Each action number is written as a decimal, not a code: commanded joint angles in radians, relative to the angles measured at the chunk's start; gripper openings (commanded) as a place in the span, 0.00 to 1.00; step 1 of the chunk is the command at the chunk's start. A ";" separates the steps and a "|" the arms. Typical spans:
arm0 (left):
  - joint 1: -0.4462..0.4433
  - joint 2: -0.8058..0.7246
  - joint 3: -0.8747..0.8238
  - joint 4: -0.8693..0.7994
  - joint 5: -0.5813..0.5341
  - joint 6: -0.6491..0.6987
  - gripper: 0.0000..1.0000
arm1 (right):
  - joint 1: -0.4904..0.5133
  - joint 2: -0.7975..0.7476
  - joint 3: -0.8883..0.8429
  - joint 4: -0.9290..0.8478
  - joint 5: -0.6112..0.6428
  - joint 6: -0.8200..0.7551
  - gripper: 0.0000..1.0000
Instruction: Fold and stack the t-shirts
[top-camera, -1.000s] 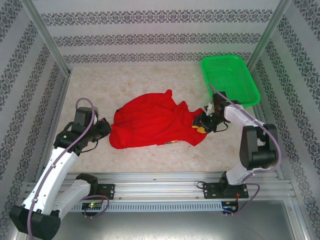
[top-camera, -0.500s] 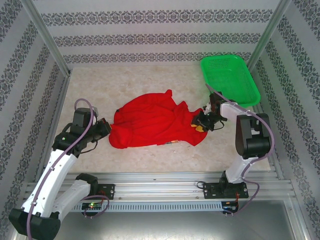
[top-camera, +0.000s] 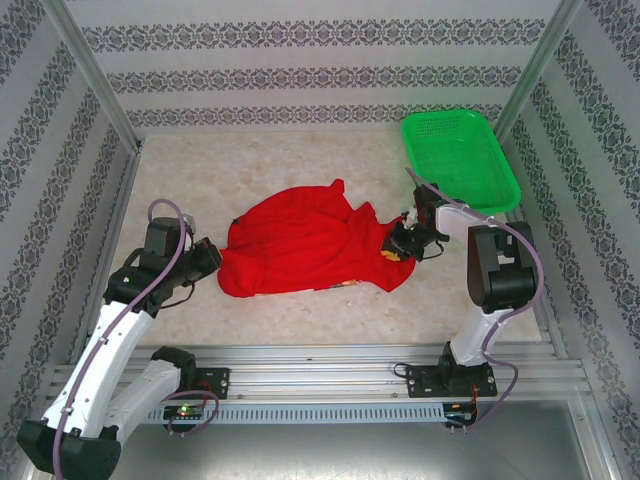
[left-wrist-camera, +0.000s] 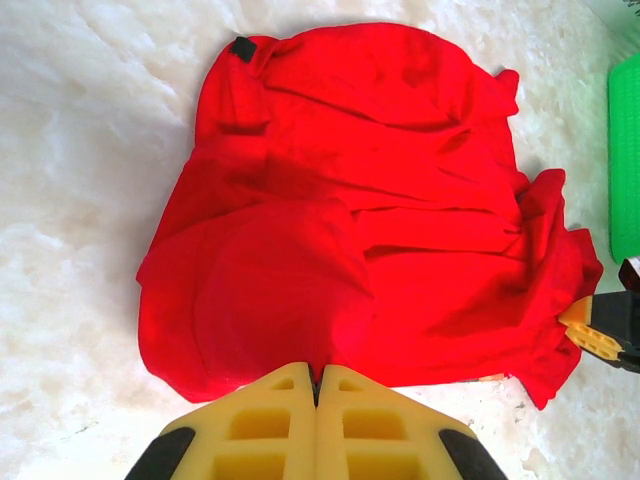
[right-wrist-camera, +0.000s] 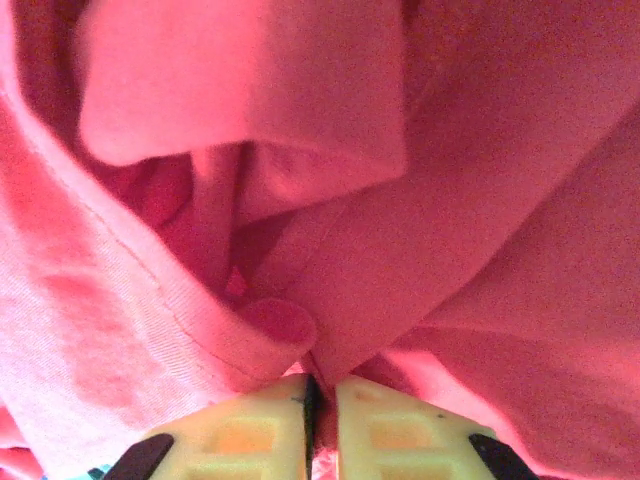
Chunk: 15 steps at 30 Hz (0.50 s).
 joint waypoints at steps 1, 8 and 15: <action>0.014 -0.008 -0.007 -0.013 -0.005 0.024 0.00 | 0.010 -0.007 0.033 -0.022 -0.013 -0.009 0.04; 0.016 -0.002 0.033 -0.036 -0.021 0.034 0.00 | -0.020 -0.165 0.108 -0.162 -0.017 -0.023 0.00; 0.066 0.114 0.244 -0.026 0.026 0.031 0.00 | -0.090 -0.350 0.265 -0.254 -0.123 0.029 0.00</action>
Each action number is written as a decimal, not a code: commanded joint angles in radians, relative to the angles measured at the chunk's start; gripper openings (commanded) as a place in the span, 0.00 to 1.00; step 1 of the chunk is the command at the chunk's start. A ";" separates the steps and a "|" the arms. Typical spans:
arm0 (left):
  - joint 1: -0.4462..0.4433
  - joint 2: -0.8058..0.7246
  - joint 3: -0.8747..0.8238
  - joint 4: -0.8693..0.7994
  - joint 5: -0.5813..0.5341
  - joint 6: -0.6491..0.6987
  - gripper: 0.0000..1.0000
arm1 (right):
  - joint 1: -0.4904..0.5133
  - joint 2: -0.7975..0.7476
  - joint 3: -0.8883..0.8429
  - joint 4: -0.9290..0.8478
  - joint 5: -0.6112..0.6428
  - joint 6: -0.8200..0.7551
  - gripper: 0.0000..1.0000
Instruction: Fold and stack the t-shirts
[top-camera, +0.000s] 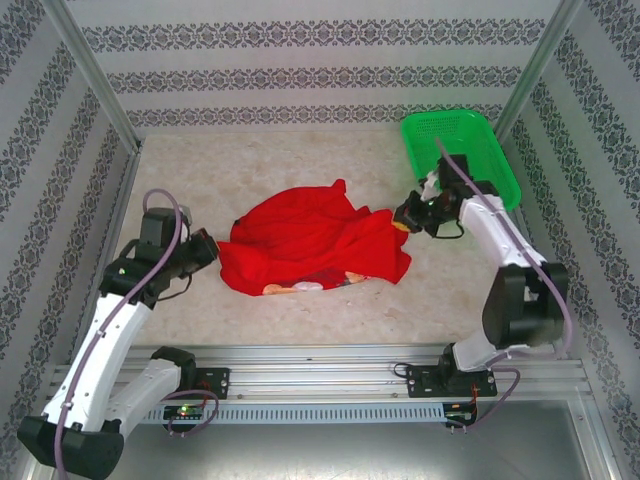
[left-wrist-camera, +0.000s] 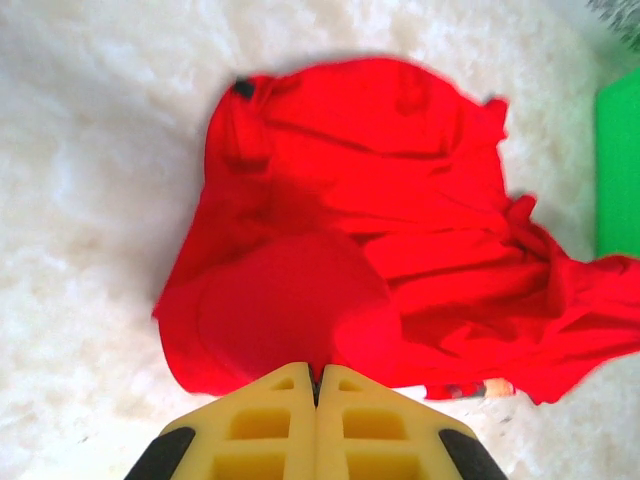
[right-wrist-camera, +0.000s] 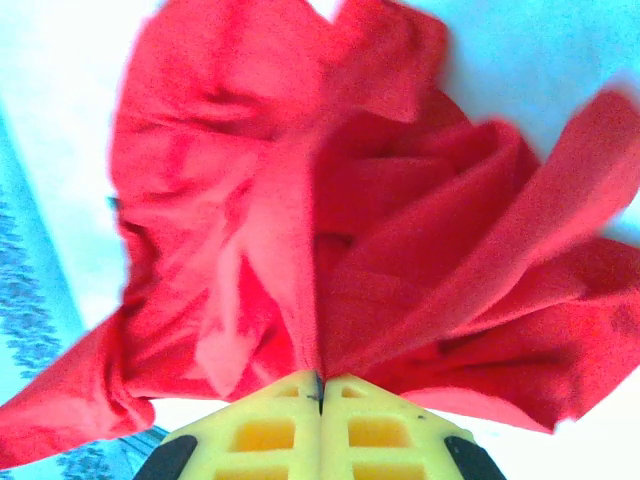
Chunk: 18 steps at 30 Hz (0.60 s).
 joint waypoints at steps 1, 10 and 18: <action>0.049 0.074 0.167 0.011 0.037 0.027 0.00 | -0.038 -0.077 0.120 -0.064 -0.092 0.036 0.00; 0.289 0.389 0.789 -0.003 0.207 0.079 0.00 | -0.147 -0.014 0.655 0.003 -0.279 0.204 0.00; 0.373 0.562 1.241 -0.038 0.268 0.116 0.00 | -0.238 0.080 1.051 0.116 -0.382 0.433 0.00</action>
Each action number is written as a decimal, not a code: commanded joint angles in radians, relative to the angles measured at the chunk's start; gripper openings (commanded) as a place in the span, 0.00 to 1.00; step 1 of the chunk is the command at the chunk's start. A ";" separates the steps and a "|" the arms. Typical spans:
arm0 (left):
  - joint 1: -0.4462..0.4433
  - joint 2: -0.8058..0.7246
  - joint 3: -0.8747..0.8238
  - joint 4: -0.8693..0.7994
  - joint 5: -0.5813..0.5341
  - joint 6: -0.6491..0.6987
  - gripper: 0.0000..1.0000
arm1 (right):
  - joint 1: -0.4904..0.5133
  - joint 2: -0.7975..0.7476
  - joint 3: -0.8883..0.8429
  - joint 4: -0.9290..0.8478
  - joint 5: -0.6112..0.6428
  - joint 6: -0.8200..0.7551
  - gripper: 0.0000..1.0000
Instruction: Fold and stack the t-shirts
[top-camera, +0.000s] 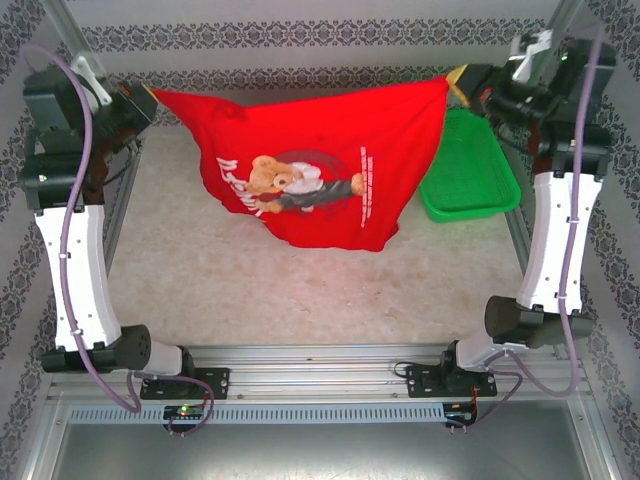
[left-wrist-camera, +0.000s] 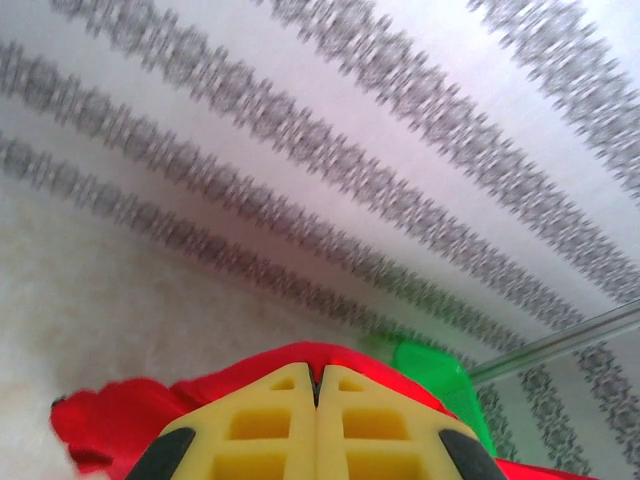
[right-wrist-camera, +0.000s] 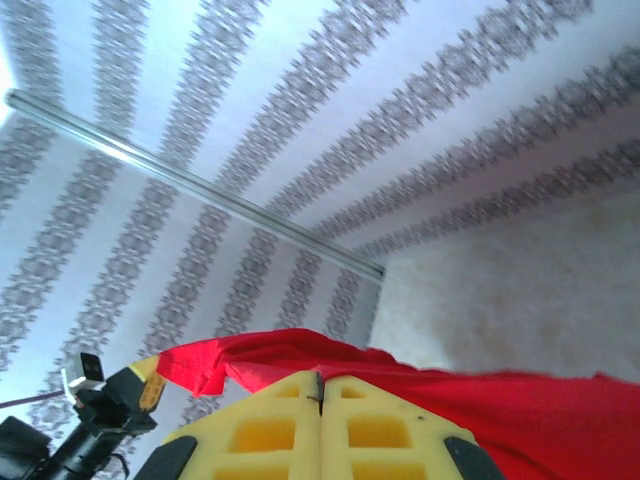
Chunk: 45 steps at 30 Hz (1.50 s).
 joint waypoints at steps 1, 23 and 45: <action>0.037 0.028 0.161 -0.022 0.045 0.037 0.00 | -0.028 0.028 0.132 0.056 -0.073 0.133 0.00; 0.059 0.723 0.713 0.609 0.337 -0.595 0.00 | 0.036 0.602 0.624 0.201 -0.029 0.283 0.00; 0.318 0.702 0.684 0.913 0.481 -0.654 0.00 | -0.035 0.635 0.656 0.357 -0.035 0.257 0.00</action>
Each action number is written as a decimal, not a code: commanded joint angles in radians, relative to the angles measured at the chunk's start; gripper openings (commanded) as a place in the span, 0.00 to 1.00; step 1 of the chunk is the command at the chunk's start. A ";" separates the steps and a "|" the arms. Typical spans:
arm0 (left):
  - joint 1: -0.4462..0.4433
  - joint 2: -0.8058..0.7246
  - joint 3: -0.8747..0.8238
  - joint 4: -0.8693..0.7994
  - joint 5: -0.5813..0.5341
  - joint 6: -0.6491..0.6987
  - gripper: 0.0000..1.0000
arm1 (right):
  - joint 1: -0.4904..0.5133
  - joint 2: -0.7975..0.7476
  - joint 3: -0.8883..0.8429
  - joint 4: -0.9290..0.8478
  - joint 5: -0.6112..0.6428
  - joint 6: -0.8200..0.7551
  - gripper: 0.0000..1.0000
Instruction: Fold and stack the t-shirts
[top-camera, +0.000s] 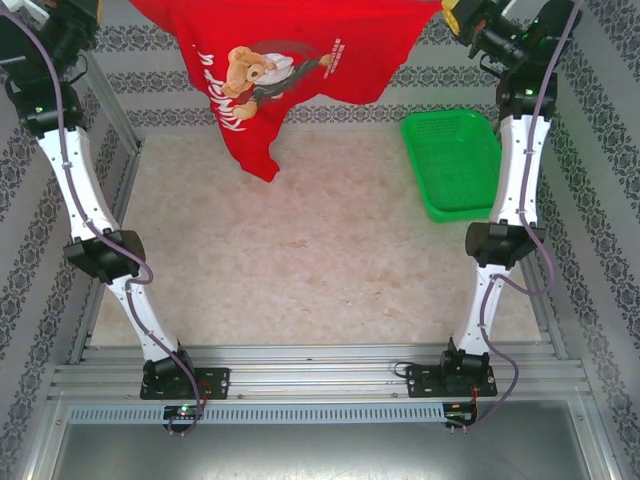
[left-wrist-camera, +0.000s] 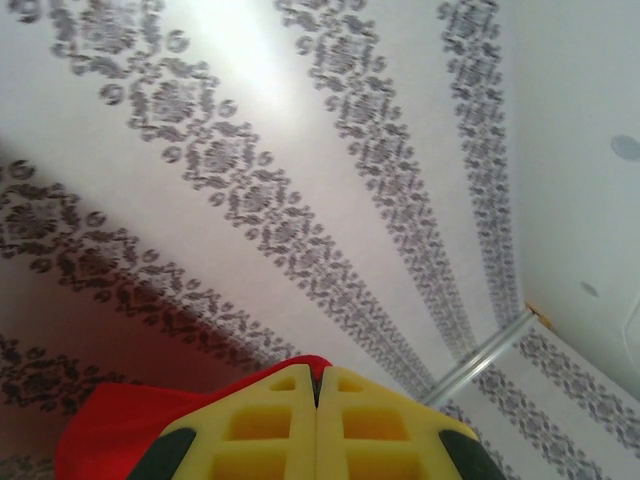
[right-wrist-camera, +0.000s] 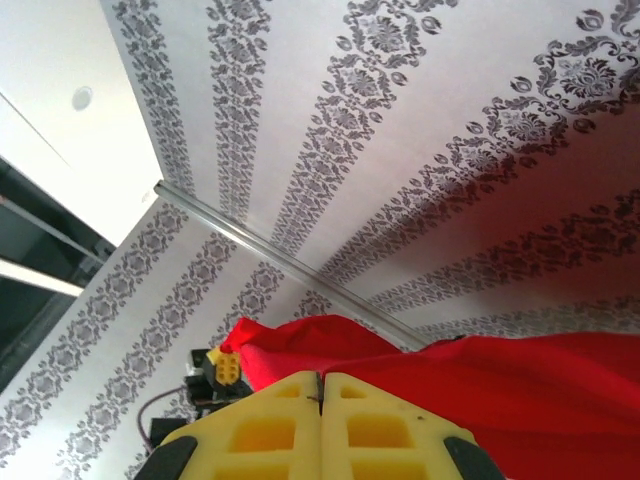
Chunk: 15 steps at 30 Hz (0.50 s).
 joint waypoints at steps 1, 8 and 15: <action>0.043 -0.069 -0.022 0.067 0.057 0.039 0.00 | -0.042 -0.070 -0.046 -0.252 0.018 -0.242 0.00; -0.040 -0.274 -0.255 -0.724 0.031 0.636 0.00 | 0.010 -0.494 -0.921 -0.415 0.140 -0.676 0.00; -0.159 -0.815 -1.355 -0.539 -0.159 0.683 0.00 | -0.003 -0.847 -1.769 -0.299 0.211 -0.733 0.00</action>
